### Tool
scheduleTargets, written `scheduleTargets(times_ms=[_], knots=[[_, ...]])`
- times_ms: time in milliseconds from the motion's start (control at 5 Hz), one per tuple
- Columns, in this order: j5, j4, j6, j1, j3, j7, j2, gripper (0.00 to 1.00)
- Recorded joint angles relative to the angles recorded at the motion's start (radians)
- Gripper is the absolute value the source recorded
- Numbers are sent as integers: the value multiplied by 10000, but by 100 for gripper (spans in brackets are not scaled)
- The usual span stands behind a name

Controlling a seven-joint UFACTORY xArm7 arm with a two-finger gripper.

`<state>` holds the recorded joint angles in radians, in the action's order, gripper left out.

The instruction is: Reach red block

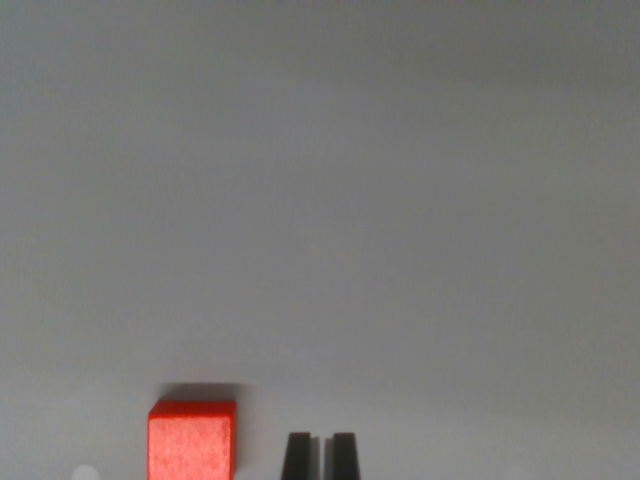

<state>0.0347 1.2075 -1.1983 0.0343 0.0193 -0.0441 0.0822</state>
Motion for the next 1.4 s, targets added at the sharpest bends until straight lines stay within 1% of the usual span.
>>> scheduleTargets(times_ms=[200,400,600,800,1000,1200,1400], knots=[[0,0,0,0,0,0,0,0],[-12,-416,449,60,60,-73,39,0],[-12,-416,449,60,60,-73,39,0],[-24,-855,923,124,124,-150,80,0],[-24,-855,923,124,124,-150,80,0],[-36,-1292,1394,188,187,-227,120,0],[-36,-1292,1394,188,187,-227,120,0]])
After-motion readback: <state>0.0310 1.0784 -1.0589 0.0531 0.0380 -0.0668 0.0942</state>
